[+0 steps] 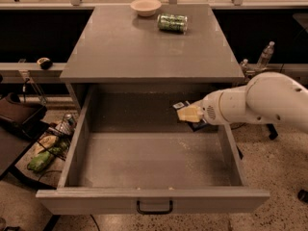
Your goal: Place rxbar blueberry into top drawer
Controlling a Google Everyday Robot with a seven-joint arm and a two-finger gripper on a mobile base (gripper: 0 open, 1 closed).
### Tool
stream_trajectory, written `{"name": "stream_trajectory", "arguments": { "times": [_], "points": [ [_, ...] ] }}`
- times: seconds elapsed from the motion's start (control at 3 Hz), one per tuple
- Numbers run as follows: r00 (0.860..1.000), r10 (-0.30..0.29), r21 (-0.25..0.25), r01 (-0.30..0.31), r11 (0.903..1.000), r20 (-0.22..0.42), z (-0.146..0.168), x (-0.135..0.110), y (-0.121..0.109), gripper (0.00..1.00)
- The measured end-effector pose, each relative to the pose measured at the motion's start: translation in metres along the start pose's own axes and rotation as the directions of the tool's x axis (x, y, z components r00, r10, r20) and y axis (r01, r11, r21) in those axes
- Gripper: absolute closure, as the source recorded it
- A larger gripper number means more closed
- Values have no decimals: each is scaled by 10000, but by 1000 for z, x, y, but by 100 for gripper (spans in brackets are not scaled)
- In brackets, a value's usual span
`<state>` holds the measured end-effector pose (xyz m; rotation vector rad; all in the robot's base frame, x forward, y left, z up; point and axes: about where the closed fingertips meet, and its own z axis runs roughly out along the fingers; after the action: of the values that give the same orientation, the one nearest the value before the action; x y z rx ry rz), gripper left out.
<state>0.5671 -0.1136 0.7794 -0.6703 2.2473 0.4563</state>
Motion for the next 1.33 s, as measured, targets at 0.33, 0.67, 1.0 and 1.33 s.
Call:
{"name": "stream_trajectory", "arguments": {
  "times": [0.33,0.67,1.0,1.33],
  "points": [
    [9959,-219,-734,154,9972,-880,32,46,2,100],
    [9727,-216,-1198,-64,9928,-2310,62,91,6,100],
    [9454,-150,-1261,-277,9916,-3256,74,113,3,100],
    [9440,-152,-1271,-283,9915,-3295,75,114,3,81]
  ]
}}
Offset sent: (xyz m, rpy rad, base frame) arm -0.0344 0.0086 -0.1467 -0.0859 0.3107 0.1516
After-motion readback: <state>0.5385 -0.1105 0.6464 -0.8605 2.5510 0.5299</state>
